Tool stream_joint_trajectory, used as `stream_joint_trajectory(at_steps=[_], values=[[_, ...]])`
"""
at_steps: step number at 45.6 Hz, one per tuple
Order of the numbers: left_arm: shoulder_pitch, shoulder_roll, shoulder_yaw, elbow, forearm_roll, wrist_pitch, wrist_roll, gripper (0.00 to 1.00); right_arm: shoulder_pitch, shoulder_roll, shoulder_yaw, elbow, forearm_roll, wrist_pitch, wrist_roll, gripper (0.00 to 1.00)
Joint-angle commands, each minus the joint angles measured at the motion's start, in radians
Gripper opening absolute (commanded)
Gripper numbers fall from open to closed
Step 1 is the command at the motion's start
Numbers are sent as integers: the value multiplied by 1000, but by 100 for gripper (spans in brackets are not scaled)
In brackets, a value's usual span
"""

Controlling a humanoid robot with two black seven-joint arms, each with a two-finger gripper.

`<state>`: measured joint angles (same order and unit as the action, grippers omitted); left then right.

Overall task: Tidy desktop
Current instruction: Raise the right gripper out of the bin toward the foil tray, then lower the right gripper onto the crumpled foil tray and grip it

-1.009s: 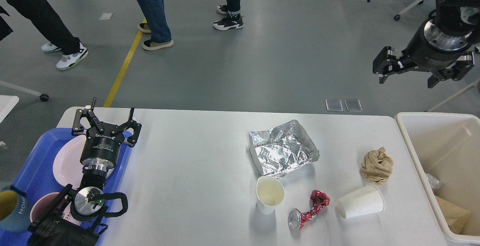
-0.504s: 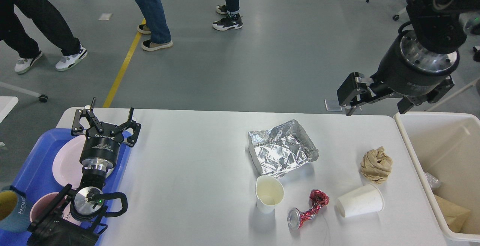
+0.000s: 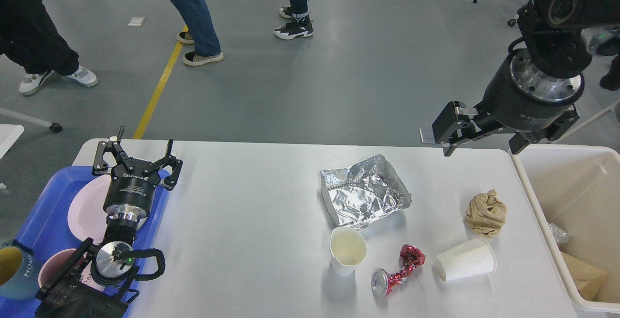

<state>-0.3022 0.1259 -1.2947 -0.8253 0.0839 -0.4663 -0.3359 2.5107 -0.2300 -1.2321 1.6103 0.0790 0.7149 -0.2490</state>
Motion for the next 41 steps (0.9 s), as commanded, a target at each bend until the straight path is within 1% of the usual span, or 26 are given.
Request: stream_joint_trajectory(at_steps=[1,5,12,17,24,35,41], values=[[0,0,0,0,-1,0,0,96,-87,17,2,-55,5,-21,1,100],[0,0,0,0,0,0,0,96,-154,26,5,-72,7,-93,-1,100],[0,0,0,0,0,0,0,96,-300,32,28,-89,7,-268,-1,100],[0,0,0,0,0,0,0,96,-456,63,60,-173,7,-359,-1,100],[0,0,0,0,-1,0,0,96,-662,80,152,-335,40,-365,-1,100],[0,0,0,0,0,0,0,96,-921,93,175,-590,399,-364,-1,100],[0,0,0,0,-1,0,0,96,-1036,139,207,-702,479,-377,-1,100]])
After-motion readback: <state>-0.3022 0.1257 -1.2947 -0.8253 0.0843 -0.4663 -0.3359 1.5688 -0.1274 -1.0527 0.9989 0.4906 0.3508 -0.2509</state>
